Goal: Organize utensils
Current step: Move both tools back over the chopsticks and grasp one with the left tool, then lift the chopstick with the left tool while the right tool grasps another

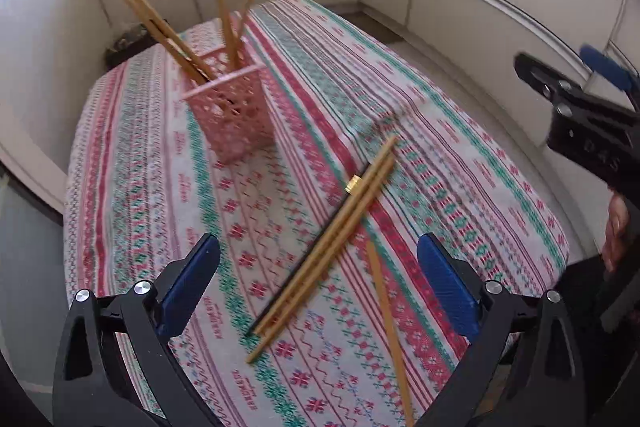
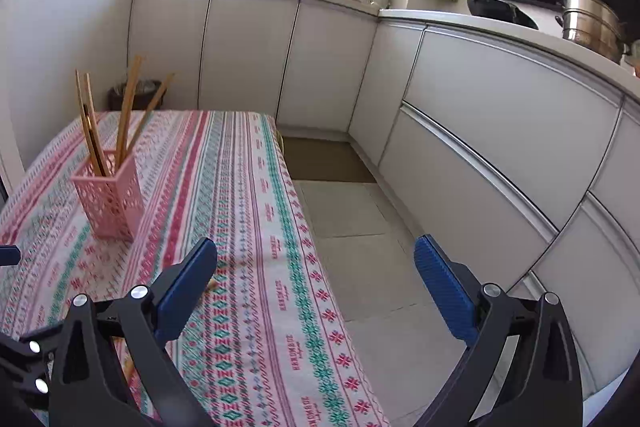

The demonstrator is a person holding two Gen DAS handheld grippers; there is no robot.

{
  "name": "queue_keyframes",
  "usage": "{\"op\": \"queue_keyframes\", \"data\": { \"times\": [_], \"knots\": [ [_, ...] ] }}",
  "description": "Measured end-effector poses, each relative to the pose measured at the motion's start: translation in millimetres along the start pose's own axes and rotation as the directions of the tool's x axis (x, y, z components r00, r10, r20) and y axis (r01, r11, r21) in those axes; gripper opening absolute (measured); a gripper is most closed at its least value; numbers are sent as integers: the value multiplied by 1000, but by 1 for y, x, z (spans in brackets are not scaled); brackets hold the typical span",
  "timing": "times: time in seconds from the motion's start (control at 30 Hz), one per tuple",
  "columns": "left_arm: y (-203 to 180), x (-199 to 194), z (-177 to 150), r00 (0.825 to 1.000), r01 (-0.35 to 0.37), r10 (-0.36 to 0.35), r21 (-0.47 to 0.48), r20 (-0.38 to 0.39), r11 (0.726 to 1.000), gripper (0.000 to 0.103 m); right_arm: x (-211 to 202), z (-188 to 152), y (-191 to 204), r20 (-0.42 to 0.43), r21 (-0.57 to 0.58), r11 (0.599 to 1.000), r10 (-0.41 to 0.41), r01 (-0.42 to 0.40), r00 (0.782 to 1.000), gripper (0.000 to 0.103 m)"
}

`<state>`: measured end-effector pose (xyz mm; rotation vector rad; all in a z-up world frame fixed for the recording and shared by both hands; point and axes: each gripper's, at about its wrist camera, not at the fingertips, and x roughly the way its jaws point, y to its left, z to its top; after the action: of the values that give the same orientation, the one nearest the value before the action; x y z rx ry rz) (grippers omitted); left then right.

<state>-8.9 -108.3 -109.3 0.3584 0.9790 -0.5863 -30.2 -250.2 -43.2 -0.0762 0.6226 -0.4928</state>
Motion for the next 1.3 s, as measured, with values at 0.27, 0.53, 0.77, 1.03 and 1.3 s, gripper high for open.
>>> {"op": "queue_keyframes", "data": {
  "times": [0.27,0.53,0.77,1.03,1.3],
  "knots": [
    [-26,41,-15,985,35,-34,6,-169,999,78,15,-11,-32,-74,75,997,-7,13,997,96],
    [-34,70,-7,957,40,-46,-26,-285,999,55,30,-21,-55,-184,204,978,84,-46,979,96],
    [-38,92,8,940,42,-50,-33,-339,999,8,35,-24,-56,-217,244,966,135,-80,967,96],
    [-13,70,6,967,86,-108,-103,-233,991,6,67,-31,-20,-381,322,932,287,-165,879,80],
    [41,4,1,987,157,-161,-215,-1,964,6,126,-60,41,-616,565,816,515,-121,596,37]
  ]
}}
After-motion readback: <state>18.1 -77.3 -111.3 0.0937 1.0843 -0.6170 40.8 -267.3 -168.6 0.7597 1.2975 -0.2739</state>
